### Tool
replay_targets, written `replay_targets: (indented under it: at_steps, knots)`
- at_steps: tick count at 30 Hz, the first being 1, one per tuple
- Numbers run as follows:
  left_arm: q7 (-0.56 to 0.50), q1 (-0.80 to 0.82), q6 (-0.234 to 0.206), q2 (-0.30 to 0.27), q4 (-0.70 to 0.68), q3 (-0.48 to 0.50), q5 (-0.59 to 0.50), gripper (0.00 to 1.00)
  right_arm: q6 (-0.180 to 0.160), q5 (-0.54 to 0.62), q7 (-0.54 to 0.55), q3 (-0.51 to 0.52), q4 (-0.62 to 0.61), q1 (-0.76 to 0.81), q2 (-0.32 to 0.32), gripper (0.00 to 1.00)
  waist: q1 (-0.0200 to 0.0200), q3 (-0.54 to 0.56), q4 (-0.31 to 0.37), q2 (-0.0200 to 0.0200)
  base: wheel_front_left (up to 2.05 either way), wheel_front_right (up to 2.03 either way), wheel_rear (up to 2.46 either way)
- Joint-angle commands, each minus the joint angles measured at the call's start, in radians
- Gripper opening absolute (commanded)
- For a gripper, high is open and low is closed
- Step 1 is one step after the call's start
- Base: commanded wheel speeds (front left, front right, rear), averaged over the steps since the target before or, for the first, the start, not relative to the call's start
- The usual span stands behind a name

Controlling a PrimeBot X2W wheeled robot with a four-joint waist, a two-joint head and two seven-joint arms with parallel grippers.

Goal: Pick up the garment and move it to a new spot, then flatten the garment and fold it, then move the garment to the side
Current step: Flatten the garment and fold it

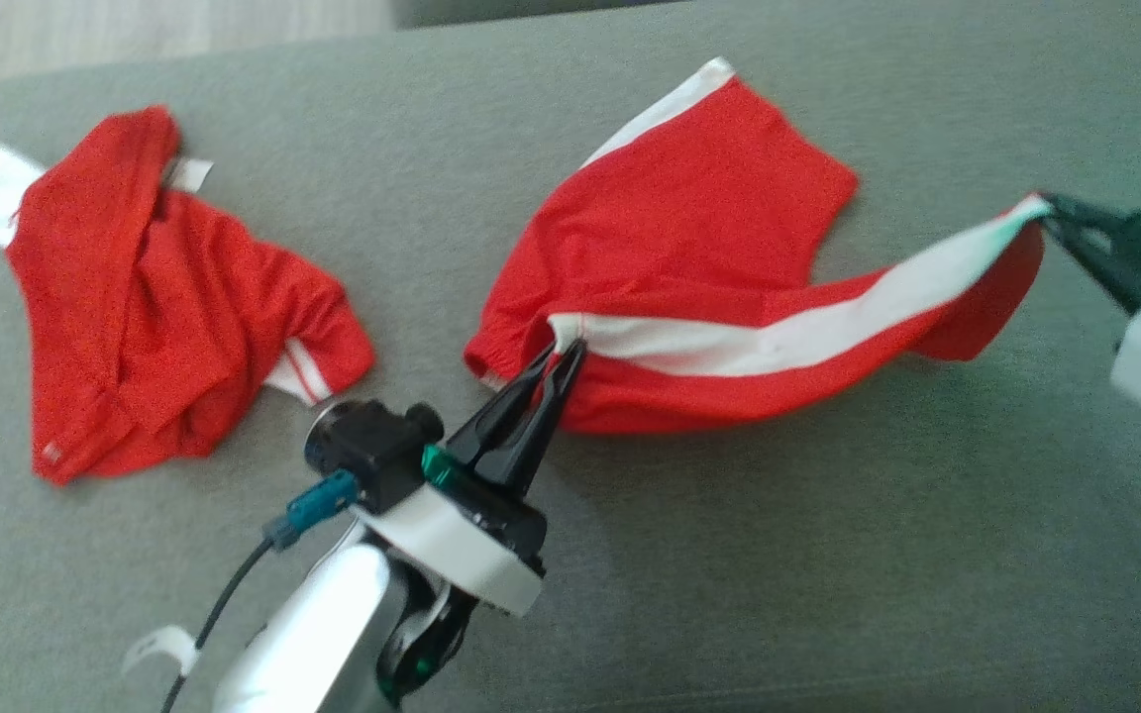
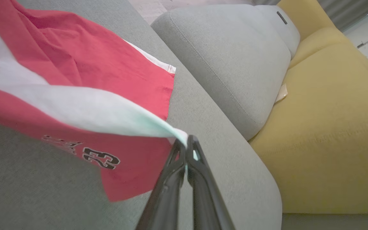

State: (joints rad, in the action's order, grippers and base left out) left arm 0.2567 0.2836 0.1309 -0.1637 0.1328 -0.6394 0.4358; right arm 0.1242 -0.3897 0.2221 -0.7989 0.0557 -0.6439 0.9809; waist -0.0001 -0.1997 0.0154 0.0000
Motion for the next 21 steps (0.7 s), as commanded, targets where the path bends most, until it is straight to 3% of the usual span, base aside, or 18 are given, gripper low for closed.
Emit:
replay_targets:
  at_steps: [1,13,21]
  knots:
    - [0.005,0.057,0.000,0.006,-0.026,0.033,0.002,0.00,0.007,0.007,0.009,-0.013,-0.007,-0.044,0.029,0.00,0.0001,-0.046,-0.053,0.0000,0.00,0.00,0.00]
    - [0.005,0.180,0.000,0.086,0.076,0.048,0.008,0.00,0.007,-0.052,0.045,-0.340,0.144,-0.454,0.042,0.00,0.0001,-0.173,-0.188,0.0000,0.00,0.00,0.00]
    - [0.005,0.226,0.000,0.110,0.121,0.051,0.005,0.00,0.007,-0.095,0.024,-0.453,0.249,-0.618,0.021,0.00,0.0001,-0.220,-0.223,0.0000,0.00,0.00,0.00]
